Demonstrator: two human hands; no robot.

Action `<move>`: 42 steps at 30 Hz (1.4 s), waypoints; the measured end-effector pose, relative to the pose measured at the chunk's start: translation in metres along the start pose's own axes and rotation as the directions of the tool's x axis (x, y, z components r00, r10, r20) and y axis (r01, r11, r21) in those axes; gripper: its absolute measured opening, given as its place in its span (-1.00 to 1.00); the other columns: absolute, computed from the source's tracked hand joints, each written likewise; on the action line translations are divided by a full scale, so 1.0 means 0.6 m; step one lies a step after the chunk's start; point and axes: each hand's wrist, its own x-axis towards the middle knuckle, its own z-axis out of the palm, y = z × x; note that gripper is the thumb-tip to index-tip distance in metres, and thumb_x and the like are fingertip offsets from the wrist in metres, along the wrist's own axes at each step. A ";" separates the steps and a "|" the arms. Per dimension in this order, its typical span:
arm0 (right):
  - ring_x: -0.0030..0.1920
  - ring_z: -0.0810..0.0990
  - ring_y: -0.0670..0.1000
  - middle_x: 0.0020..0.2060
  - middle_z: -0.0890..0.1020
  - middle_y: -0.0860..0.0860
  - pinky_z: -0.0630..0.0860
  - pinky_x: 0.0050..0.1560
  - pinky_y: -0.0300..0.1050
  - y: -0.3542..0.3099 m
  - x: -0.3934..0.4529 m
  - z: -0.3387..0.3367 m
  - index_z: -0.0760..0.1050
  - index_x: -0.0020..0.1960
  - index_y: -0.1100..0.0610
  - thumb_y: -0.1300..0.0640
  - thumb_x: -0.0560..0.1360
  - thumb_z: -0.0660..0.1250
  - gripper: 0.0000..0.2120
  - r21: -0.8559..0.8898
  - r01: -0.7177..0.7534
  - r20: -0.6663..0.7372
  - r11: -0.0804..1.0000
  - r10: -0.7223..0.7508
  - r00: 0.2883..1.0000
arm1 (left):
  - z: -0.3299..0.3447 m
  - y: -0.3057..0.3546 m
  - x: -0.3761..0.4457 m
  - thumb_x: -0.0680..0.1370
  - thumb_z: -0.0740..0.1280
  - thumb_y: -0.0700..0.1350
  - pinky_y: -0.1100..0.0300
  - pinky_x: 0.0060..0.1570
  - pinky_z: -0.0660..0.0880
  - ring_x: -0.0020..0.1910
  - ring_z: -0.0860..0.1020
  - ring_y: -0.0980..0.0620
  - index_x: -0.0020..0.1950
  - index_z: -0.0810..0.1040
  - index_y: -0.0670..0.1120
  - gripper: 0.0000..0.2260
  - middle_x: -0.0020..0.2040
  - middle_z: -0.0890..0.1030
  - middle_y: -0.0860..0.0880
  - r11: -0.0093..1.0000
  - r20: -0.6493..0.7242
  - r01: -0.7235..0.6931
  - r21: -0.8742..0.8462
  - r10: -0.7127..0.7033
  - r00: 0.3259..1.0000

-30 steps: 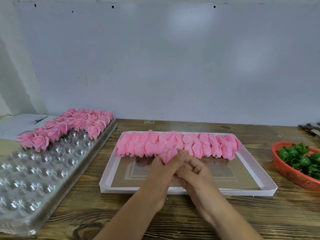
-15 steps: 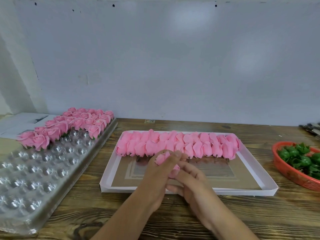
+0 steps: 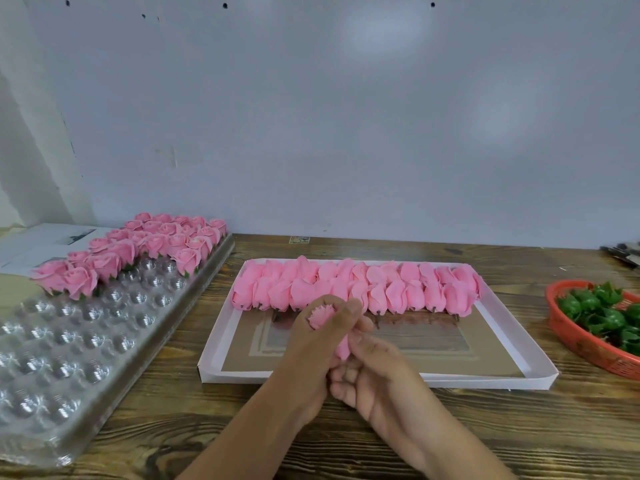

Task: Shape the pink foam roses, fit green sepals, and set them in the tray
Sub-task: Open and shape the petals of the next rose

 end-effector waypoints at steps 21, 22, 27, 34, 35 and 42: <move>-0.36 0.47 0.00 -0.38 0.48 0.08 0.45 -0.32 -0.15 -0.005 -0.004 -0.001 0.67 -0.09 0.14 -0.04 0.46 0.30 -0.73 0.071 -0.221 0.034 0.973 0.219 0.975 | -0.005 -0.010 -0.007 0.36 0.54 0.10 0.17 -0.28 0.34 -0.40 0.38 0.01 -0.16 0.58 -0.02 -0.74 -0.24 0.64 -0.01 0.999 0.039 -0.036 0.038 0.034 0.999; -0.36 0.47 0.01 -0.37 0.49 0.09 0.44 -0.33 -0.15 -0.004 -0.003 -0.001 0.64 -0.06 0.16 -0.05 0.47 0.29 -0.71 0.061 -0.221 0.030 0.973 0.220 0.975 | -0.005 -0.010 -0.007 0.36 0.54 0.11 0.20 -0.34 0.35 -0.45 0.38 0.02 -0.16 0.59 -0.01 -0.74 -0.24 0.64 -0.02 0.998 0.039 -0.038 0.040 0.036 0.999; -0.33 0.53 -0.02 -0.33 0.54 0.07 0.51 -0.30 -0.18 0.005 0.005 0.003 0.64 -0.05 0.16 0.01 0.42 0.38 -0.76 -0.021 -0.058 -0.092 0.998 0.056 0.994 | -0.003 -0.009 -0.004 0.34 0.55 0.06 0.22 -0.41 0.50 -0.37 0.53 0.07 -0.16 0.62 -0.02 -0.78 -0.26 0.61 -0.05 0.999 -0.033 -0.051 -0.019 0.050 0.998; -0.22 0.57 -0.02 -0.23 0.58 0.08 0.57 -0.19 -0.18 0.008 0.005 0.002 0.66 -0.03 0.17 0.10 0.43 0.42 -0.83 -0.047 0.015 -0.054 0.999 -0.018 0.998 | 0.000 -0.008 -0.006 0.41 0.51 -0.04 0.23 -0.34 0.55 -0.29 0.60 0.08 -0.11 0.63 -0.05 -0.85 -0.23 0.65 -0.06 0.999 -0.064 -0.032 -0.003 0.031 0.997; -0.22 0.57 0.01 -0.22 0.57 0.11 0.57 -0.18 -0.17 0.009 0.005 0.001 0.65 -0.04 0.18 0.09 0.45 0.40 -0.82 -0.010 -0.011 -0.056 1.000 0.011 0.998 | 0.000 -0.007 -0.007 0.40 0.52 -0.04 0.23 -0.33 0.56 -0.29 0.60 0.08 -0.10 0.63 -0.04 -0.84 -0.22 0.65 -0.06 0.999 -0.050 -0.035 -0.005 0.035 0.998; -0.38 0.49 0.00 -0.38 0.51 0.08 0.48 -0.36 -0.20 -0.006 -0.001 -0.004 0.71 -0.19 0.10 0.04 0.41 0.26 -0.74 0.161 -0.220 0.057 0.962 0.213 0.975 | -0.002 -0.010 -0.012 0.29 0.60 0.10 0.17 -0.26 0.53 -0.25 0.54 -0.02 -0.01 0.65 0.07 -0.67 -0.18 0.66 -0.03 1.000 0.050 -0.021 -0.006 0.021 0.999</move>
